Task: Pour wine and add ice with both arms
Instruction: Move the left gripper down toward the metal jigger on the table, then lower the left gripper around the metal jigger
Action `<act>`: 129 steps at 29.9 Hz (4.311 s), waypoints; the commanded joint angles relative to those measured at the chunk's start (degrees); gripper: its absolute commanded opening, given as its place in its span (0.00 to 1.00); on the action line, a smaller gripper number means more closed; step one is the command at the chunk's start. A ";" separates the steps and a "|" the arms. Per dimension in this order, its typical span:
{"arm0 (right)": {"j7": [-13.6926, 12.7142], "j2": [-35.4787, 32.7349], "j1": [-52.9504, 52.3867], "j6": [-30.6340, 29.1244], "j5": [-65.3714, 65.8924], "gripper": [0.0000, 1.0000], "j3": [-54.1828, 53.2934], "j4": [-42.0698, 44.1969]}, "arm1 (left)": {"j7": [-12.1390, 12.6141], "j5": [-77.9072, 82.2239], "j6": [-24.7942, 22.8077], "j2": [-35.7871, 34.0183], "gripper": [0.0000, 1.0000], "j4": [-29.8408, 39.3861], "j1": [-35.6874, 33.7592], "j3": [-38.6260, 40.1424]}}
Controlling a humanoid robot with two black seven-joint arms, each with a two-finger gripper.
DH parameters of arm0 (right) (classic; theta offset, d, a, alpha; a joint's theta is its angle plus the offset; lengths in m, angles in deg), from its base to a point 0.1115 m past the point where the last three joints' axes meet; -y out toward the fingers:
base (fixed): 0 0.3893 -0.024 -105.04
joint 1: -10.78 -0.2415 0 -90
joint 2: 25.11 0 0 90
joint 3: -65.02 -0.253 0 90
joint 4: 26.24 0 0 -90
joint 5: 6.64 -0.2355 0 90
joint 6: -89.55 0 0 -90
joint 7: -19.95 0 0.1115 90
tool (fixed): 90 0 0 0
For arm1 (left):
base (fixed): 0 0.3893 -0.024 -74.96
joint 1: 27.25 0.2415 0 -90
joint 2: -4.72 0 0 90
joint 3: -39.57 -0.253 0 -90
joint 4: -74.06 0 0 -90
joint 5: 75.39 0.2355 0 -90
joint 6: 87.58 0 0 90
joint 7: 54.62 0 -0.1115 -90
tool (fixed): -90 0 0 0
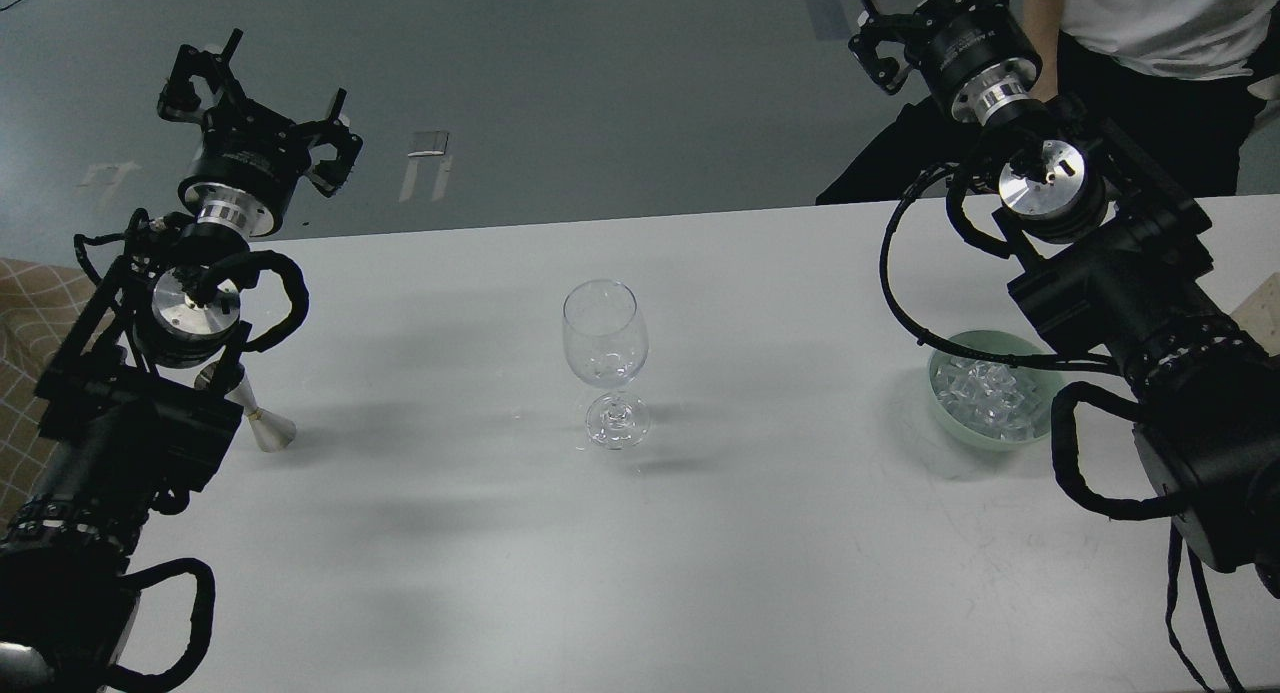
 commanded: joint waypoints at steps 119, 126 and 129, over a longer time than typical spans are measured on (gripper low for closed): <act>-0.19 -8.56 28.81 3.87 0.13 1.00 -0.59 -31.54 | 11.91 -17.32 -2.15 13.74 0.65 40.34 60.03 22.13; -0.19 -8.65 28.81 4.23 0.21 1.00 -0.50 -31.54 | 14.10 -17.58 -2.15 13.48 0.67 35.15 55.54 22.83; -0.19 -8.74 28.81 4.23 0.13 1.00 -0.50 -31.54 | 14.72 -17.67 -2.23 13.74 0.67 34.36 54.84 23.01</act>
